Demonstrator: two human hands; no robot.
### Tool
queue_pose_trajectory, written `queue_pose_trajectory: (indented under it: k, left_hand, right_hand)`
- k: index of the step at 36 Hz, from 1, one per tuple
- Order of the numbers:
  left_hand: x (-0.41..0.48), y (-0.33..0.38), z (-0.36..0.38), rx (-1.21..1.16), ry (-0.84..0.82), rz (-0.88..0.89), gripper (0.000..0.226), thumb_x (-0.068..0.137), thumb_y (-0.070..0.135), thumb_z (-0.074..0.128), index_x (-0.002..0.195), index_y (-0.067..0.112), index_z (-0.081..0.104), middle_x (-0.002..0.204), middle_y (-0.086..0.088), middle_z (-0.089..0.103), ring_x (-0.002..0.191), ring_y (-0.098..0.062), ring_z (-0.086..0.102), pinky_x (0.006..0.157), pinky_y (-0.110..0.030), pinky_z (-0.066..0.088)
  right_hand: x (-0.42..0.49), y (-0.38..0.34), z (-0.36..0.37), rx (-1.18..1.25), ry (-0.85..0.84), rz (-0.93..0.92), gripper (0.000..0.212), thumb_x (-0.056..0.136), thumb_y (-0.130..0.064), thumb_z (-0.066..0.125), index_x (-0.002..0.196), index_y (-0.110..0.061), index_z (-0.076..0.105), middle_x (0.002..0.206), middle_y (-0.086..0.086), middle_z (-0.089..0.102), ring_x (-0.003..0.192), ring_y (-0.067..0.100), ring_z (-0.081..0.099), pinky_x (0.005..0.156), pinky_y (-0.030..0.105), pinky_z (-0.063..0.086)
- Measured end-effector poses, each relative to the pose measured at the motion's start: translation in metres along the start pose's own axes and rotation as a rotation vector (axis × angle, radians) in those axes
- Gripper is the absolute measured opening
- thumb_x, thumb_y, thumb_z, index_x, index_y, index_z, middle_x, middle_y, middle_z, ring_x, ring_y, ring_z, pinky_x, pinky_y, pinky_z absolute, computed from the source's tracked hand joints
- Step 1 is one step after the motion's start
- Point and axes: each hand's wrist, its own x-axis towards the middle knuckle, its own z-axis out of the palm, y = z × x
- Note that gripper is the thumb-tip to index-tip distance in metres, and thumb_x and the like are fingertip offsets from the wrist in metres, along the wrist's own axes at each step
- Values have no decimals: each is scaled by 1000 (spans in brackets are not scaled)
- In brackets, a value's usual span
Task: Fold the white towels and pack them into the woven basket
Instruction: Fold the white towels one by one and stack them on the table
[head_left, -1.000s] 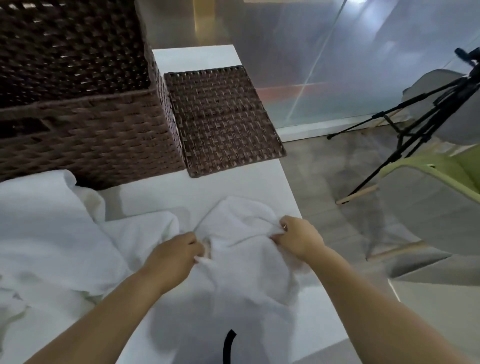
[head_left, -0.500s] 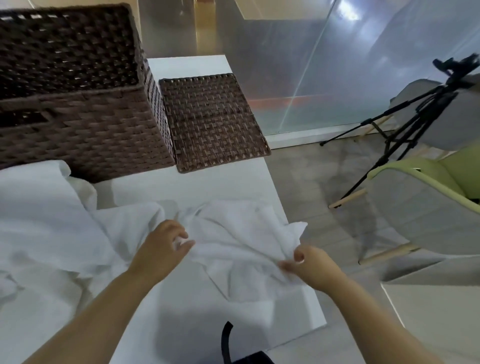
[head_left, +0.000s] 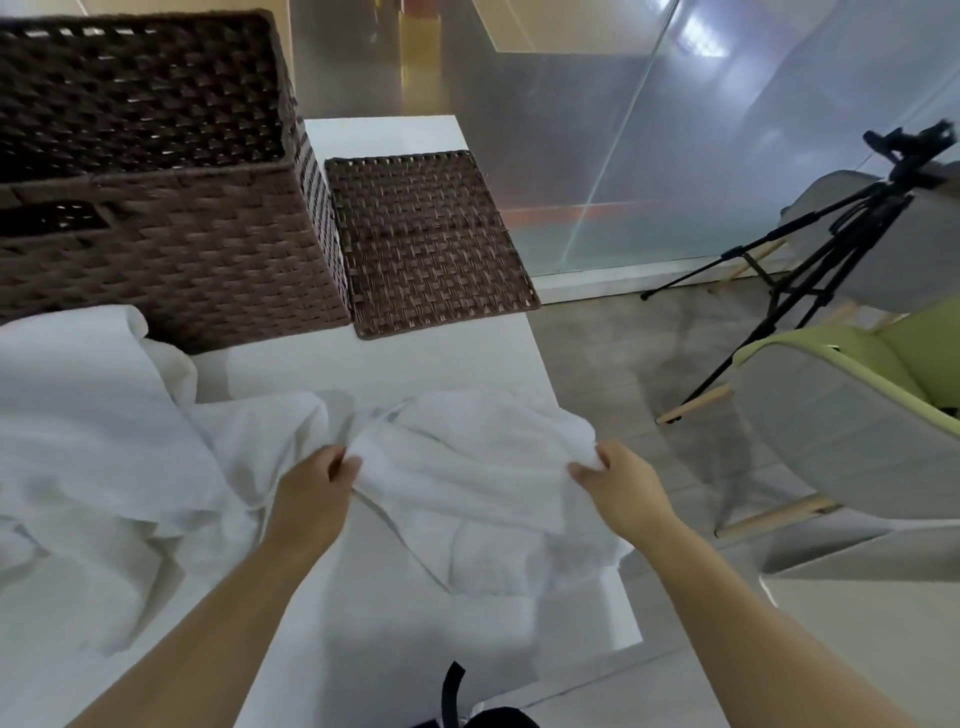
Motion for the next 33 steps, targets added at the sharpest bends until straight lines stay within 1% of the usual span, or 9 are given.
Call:
queue_pose_trajectory:
  k: [2, 5, 9, 17, 19, 23, 27, 30, 33]
  left_hand:
    - [3, 12, -13, -120, 51, -3, 15, 95, 29, 50, 89, 20, 60, 77, 6, 63, 72, -17, 64, 76, -37, 52]
    - [8, 35, -37, -203, 184, 52, 13, 95, 27, 50, 94, 21, 62, 77, 15, 58, 70, -5, 57, 68, -27, 47]
    - [13, 66, -72, -268, 297, 130, 19, 94, 28, 49, 93, 17, 65, 84, 2, 64, 81, -21, 57, 76, -34, 43]
    - [11, 125, -135, -504, 483, 253, 22, 90, 39, 50, 76, 30, 64, 77, 14, 63, 71, -2, 55, 69, -27, 43]
    - [9, 132, -144, -524, 518, 225, 24, 79, 50, 49, 73, 32, 65, 73, 13, 63, 72, -6, 55, 71, -30, 43]
    - [3, 122, -141, -488, 473, 110, 32, 74, 52, 48, 69, 25, 64, 74, 4, 61, 81, -23, 56, 80, -38, 44]
    - [-1, 66, -109, -235, 348, 69, 29, 95, 13, 43, 106, -6, 62, 97, -27, 64, 91, -40, 60, 82, -44, 42]
    - [-13, 19, -80, -70, 228, -120, 29, 98, 18, 42, 108, 0, 62, 108, -21, 64, 103, -36, 58, 82, -34, 39]
    - [-28, -10, -57, -51, 106, -271, 27, 97, 25, 43, 91, 6, 63, 97, -18, 64, 101, -35, 60, 72, -33, 37]
  right_hand:
    - [0, -6, -11, 79, 75, -51, 29, 91, -31, 58, 72, -20, 39, 68, -3, 49, 55, 12, 41, 48, 25, 31]
    - [-1, -23, -29, 117, 180, -170, 27, 92, -29, 58, 73, -22, 40, 66, -4, 48, 56, 12, 41, 50, 26, 30]
    - [-3, -53, -50, 137, 298, -289, 20, 94, -30, 56, 80, -22, 43, 72, -5, 54, 63, 11, 49, 51, 26, 36]
    - [-20, -97, -70, 271, 519, -499, 17, 94, -33, 54, 92, -24, 40, 75, -11, 52, 67, 6, 51, 52, 25, 37]
    - [-24, -99, -70, 283, 511, -533, 20, 91, -32, 59, 92, -25, 41, 77, -13, 52, 70, 4, 51, 54, 22, 36]
    - [-25, -87, -61, 283, 270, -445, 34, 80, -26, 72, 100, -26, 44, 88, -15, 54, 77, 0, 53, 57, 17, 37]
    - [-20, -56, -44, 77, -220, -226, 41, 74, -31, 80, 106, -17, 60, 98, -6, 63, 82, 6, 59, 62, 16, 43]
    - [-22, -30, -21, 43, -404, -58, 28, 80, -41, 72, 93, -18, 64, 84, -3, 61, 68, 9, 56, 54, 16, 44]
    - [-23, -9, 2, -67, -467, -19, 20, 85, -32, 68, 85, -13, 60, 71, 1, 61, 60, 12, 54, 49, 17, 40]
